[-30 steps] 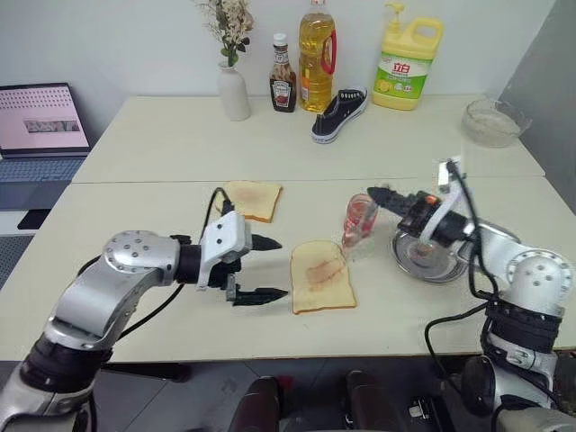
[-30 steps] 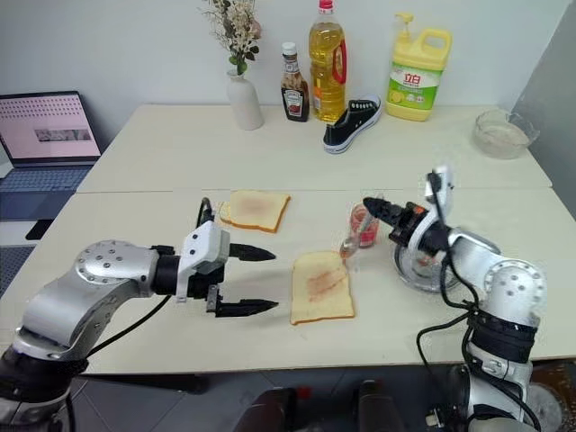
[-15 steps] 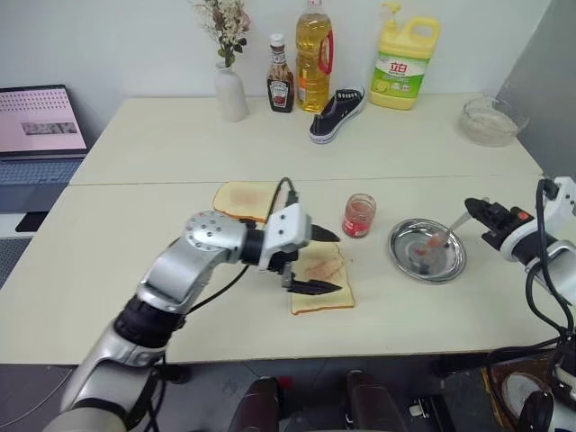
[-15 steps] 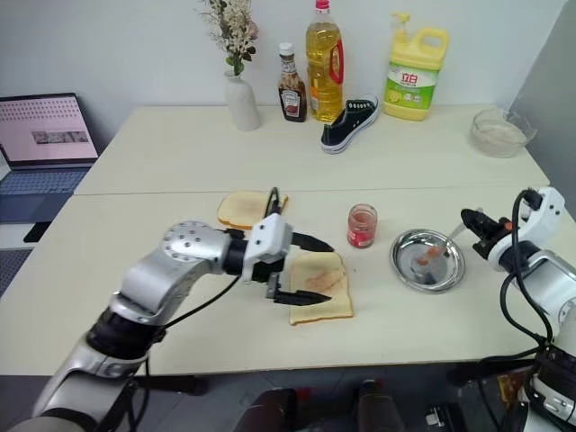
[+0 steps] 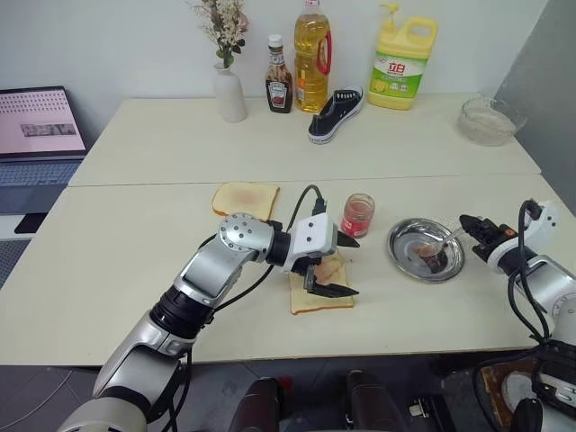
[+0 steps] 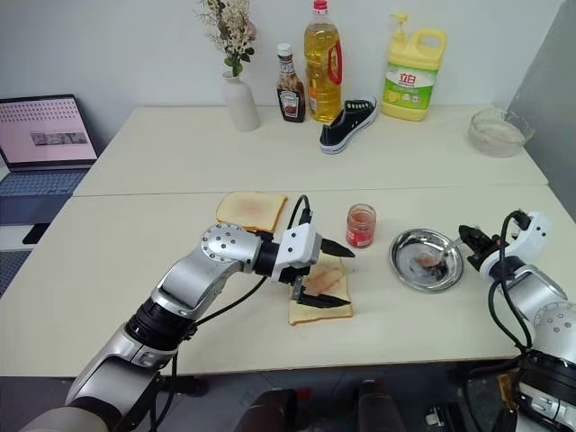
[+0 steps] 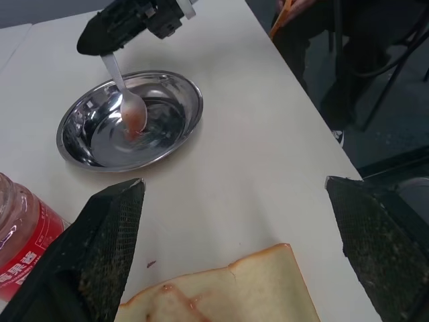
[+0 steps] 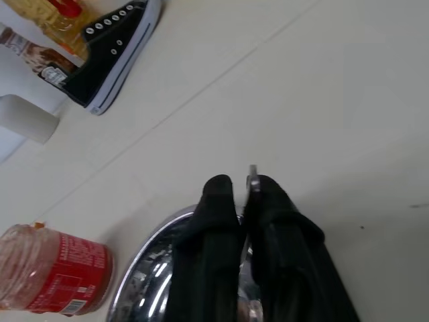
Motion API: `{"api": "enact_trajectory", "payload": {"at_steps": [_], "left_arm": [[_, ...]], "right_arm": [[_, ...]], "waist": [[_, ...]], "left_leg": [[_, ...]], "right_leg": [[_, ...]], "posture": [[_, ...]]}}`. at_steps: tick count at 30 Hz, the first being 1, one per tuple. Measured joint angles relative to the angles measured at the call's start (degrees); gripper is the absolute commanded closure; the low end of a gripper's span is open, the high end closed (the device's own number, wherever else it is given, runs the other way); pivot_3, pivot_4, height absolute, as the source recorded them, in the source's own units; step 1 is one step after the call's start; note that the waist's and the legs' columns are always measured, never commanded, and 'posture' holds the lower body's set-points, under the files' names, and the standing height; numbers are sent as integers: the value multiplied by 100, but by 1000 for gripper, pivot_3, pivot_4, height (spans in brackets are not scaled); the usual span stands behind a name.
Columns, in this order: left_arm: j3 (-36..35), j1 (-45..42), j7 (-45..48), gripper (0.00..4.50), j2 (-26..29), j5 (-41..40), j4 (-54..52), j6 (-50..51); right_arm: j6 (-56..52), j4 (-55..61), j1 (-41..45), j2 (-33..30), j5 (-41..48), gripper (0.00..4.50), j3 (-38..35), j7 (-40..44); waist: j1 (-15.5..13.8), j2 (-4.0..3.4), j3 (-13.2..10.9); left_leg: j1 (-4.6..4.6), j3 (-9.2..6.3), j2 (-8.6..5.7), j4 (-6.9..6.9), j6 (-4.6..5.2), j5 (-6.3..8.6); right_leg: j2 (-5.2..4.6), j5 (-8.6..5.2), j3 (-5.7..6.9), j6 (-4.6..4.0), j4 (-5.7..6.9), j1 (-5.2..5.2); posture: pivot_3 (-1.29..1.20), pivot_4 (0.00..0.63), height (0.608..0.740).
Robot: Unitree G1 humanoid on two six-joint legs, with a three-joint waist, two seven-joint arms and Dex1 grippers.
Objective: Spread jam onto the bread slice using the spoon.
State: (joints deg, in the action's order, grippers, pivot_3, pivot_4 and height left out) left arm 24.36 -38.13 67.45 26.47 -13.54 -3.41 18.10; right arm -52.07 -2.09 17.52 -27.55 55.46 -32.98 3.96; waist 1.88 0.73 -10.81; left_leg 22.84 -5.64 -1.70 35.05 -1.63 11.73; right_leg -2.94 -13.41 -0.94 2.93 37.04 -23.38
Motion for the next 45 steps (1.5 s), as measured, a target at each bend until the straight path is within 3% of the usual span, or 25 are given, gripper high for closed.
{"api": "enact_trajectory", "payload": {"at_steps": [9,25,32,37,42,45], "left_arm": [[-16,5,-47,0,16,-7,-4,26],[-357,138,-48,0,204,-19,-39,62],[-750,187,-180,0,533,-33,-84,297],[-1206,462,-178,0,1209,-164,-275,644],[-1848,603,-54,0,2123,-210,-156,769],[-2169,879,88,0,2611,-236,-84,789]], "right_arm": [[10,-286,175,-139,-34,60,-5,187],[-456,-266,203,-623,-62,17,69,585],[-415,-265,346,-1491,-524,17,123,948],[-152,49,339,-2658,-1233,17,962,1939],[455,1244,-243,-3990,-1659,17,1789,3813],[616,1896,-399,-4259,-1590,17,1995,4734]], "waist": [[-6,0,0],[-3,0,0],[3,0,0],[17,-7,-5],[8,-6,-5],[11,-1,-7]], "left_leg": [[1,-1,0,0,0,0],[0,-1,0,1,0,0],[-1,0,-1,2,0,0],[0,-1,3,0,0,0],[0,-4,17,-1,-1,1],[1,-2,34,1,-2,2]], "right_leg": [[0,0,1,0,0,0],[0,0,1,0,1,0],[-1,0,2,1,0,0],[0,-1,5,1,0,-4],[1,-2,11,1,-7,-3],[-3,-2,10,2,-8,-2]], "posture": [[0,150,740],[0,150,740],[0,150,740],[0,150,740],[0,150,740],[0,150,740]]}}
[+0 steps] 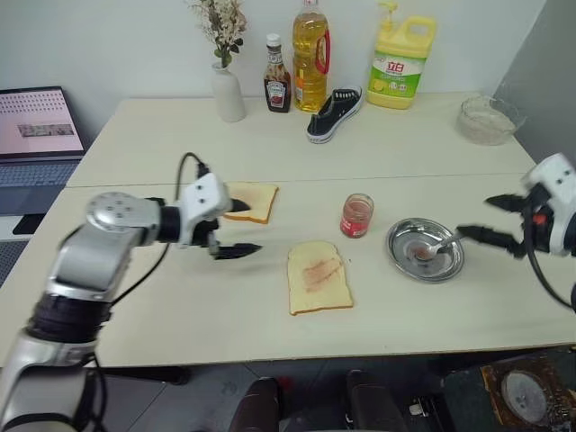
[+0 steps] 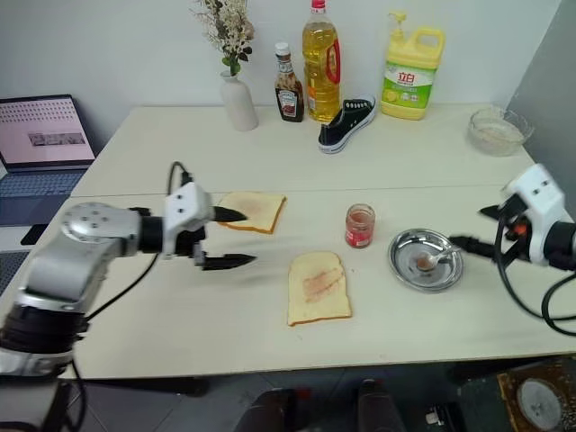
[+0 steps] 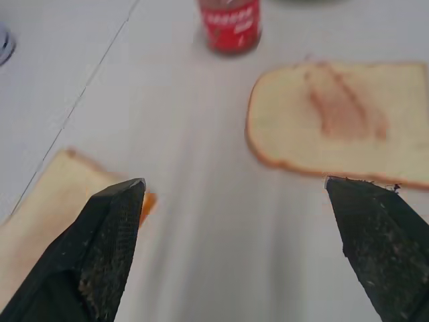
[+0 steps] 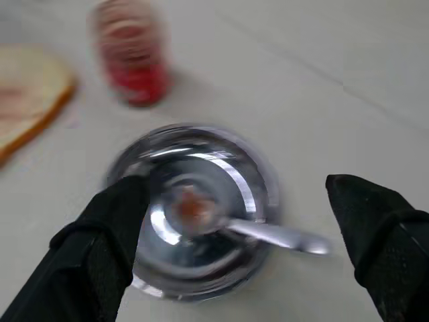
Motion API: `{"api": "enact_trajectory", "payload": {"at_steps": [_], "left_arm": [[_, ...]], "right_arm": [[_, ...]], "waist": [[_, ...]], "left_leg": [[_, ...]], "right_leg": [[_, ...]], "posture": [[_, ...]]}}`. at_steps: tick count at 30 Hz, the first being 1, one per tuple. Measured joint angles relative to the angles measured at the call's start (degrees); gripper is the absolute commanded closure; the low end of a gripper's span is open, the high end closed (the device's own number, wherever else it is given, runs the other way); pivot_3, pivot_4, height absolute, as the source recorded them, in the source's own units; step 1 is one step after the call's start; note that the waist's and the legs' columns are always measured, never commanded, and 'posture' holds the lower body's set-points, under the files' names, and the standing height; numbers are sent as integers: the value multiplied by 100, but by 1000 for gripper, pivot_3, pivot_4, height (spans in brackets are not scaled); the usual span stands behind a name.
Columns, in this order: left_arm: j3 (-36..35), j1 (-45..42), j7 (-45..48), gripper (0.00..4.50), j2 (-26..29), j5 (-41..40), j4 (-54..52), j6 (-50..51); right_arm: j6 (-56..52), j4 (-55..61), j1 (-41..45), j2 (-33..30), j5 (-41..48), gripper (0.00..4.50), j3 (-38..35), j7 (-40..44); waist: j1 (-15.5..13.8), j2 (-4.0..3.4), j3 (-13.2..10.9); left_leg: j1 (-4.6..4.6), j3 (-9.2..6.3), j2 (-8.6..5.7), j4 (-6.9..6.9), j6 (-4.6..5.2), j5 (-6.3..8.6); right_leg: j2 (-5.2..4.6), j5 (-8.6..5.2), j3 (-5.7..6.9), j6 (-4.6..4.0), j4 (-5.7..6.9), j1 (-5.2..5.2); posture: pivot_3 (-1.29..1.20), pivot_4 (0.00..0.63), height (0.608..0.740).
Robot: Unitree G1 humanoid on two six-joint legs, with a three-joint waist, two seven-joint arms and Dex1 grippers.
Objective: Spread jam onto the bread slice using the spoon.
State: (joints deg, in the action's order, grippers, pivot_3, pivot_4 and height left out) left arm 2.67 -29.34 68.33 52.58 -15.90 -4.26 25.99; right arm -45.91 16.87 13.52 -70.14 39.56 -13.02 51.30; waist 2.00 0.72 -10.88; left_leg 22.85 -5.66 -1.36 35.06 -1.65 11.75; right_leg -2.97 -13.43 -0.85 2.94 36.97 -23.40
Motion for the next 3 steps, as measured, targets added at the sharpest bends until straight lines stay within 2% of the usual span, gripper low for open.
{"api": "enact_trajectory", "payload": {"at_steps": [3], "left_arm": [[-102,158,57,0,74,-113,-102,27]], "right_arm": [[3,177,109,2,-34,17,171,184]], "waist": [[-32,6,-3]], "left_leg": [[3,2,-4,5,-1,0]], "right_leg": [[-12,1,-1,0,0,2]], "posture": [[0,150,740]]}}
